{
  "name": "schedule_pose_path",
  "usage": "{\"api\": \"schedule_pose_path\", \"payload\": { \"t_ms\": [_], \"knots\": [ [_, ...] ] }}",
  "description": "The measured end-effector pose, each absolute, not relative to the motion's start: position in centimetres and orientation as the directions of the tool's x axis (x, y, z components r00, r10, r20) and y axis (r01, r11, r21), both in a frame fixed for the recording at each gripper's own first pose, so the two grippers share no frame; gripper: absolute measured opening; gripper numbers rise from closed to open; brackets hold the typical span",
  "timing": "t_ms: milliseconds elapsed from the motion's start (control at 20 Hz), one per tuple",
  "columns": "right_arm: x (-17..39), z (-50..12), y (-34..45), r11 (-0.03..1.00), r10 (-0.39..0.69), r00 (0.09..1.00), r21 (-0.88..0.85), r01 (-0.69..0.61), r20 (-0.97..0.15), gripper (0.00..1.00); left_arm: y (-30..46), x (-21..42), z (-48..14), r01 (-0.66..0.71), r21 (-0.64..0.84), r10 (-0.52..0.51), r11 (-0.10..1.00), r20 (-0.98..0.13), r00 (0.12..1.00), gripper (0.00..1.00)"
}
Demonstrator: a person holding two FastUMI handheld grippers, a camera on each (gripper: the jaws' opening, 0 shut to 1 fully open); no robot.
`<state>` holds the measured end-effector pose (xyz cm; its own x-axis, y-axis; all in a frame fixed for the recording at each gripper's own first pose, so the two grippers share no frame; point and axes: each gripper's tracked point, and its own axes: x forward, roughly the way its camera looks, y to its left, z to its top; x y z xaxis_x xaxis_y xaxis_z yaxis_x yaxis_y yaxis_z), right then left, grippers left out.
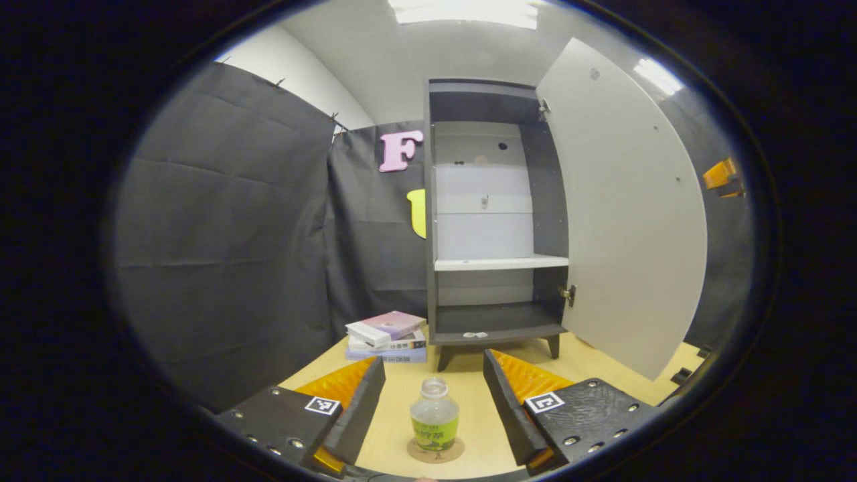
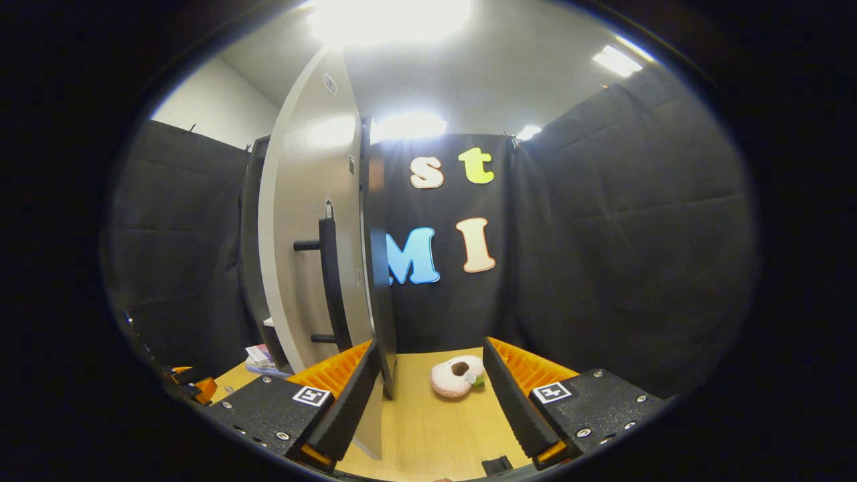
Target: Open the cabinet door with the right hand, grasp the bottle in the cabinet with the left hand and place it on the coaster, then close the cabinet door with the right hand.
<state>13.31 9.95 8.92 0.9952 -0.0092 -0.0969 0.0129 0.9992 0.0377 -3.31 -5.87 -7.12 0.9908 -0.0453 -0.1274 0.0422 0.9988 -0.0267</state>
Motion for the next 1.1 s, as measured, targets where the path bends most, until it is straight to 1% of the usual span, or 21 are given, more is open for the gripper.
{"api": "schedule_pose_path", "payload": {
  "t_ms": [50,100,150,200,400,450,500,700,750,850,900,950,1000,1100],
  "knots": [
    [13.6,9.2,9.7,0.998,-0.048,0.994,0.022,0.050,-0.093,0.94,-5.5,-3.4,-6.3,0.047,-0.039,-0.051,0.998,-0.124,0.991,0.84],
    [13.9,9.3,9.7,0.997,-0.079,0.993,0.008,0.080,-0.092,0.94,-4.8,-3.4,-5.4,0.047,-0.044,-0.052,0.998,-0.117,0.992,0.89],
    [14.2,9.4,9.9,0.994,-0.104,0.990,0.003,0.105,-0.091,0.94,-3.8,-3.4,-4.5,0.043,-0.039,-0.047,0.998,-0.102,0.994,0.89],
    [14.5,9.5,10.0,0.992,-0.126,0.988,0.006,0.127,-0.090,0.94,-2.8,-3.3,-3.6,0.039,-0.026,-0.041,0.999,-0.089,0.995,0.84],
    [15.6,9.6,10.2,0.979,-0.202,0.975,-0.007,0.202,-0.093,0.94,1.2,-2.8,-2.1,0.019,0.025,-0.018,1.000,-0.064,0.998,0.84],
    [15.8,9.6,10.5,0.978,-0.209,0.973,-0.010,0.209,-0.094,0.94,2.0,-2.8,-2.2,0.017,0.025,-0.015,1.000,-0.062,0.998,0.80],
    [16.0,9.8,11.1,0.978,-0.207,0.974,-0.004,0.208,-0.089,0.94,2.9,-2.7,-2.1,0.011,0.025,-0.010,1.000,-0.060,0.998,0.80],
    [15.7,10.1,12.1,0.972,-0.235,0.969,-0.047,0.232,-0.076,0.91,6.5,-1.7,-3.1,-0.005,0.020,0.007,1.000,-0.075,0.997,0.89],
    [15.7,10.0,12.6,0.973,-0.229,0.970,-0.046,0.226,-0.083,0.90,7.1,-1.3,-3.3,-0.005,0.013,0.006,1.000,-0.076,0.997,0.84],
    [15.4,10.0,13.7,0.976,-0.217,0.972,-0.027,0.215,-0.090,0.90,8.1,-0.7,-3.5,-0.008,0.005,0.009,1.000,-0.079,0.997,0.84],
    [15.4,9.9,14.2,0.978,-0.209,0.974,-0.016,0.208,-0.091,0.90,8.5,-0.4,-3.7,-0.008,0.001,0.008,1.000,-0.080,0.997,0.80],
    [15.2,9.9,14.7,0.979,-0.204,0.974,-0.010,0.204,-0.093,0.90,8.7,0.1,-4.0,-0.001,-0.004,0.000,1.000,-0.083,0.997,0.80],
    [15.1,9.9,15.2,0.979,-0.202,0.975,-0.006,0.202,-0.092,0.90,8.7,0.4,-4.3,0.007,-0.006,-0.007,1.000,-0.089,0.996,0.84],
    [14.9,9.9,16.3,0.980,-0.197,0.976,-0.004,0.197,-0.092,0.90,8.9,0.9,-4.6,0.024,-0.005,-0.024,1.000,-0.092,0.995,0.84]
  ]
}}
